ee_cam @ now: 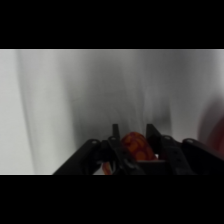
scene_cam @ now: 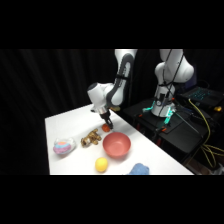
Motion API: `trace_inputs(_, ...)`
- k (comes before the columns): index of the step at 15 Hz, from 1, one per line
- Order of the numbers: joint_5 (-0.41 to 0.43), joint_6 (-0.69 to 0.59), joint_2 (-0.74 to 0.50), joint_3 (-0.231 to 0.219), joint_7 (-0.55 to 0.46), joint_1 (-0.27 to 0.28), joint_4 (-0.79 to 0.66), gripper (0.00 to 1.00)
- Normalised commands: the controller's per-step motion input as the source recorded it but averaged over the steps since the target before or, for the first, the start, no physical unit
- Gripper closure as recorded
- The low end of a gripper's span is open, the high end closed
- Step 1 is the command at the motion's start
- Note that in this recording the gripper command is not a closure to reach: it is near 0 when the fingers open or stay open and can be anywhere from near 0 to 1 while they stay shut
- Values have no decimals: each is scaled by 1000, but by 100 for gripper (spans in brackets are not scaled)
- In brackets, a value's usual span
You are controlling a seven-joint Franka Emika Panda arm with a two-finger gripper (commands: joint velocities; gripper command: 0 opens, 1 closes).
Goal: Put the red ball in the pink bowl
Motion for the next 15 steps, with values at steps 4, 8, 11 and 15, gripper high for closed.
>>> trace_inputs(4, 54, 35, -262, 19, -123, -7, -112, 39)
trace_inputs(8, -49, -29, -445, -24, 43, 109, -198, 6)
trace_inputs(11, -151, -115, -603, -15, 195, 206, -293, 6)
trace_inputs(15, -229, -194, -607, 68, 302, 256, -282, 6)
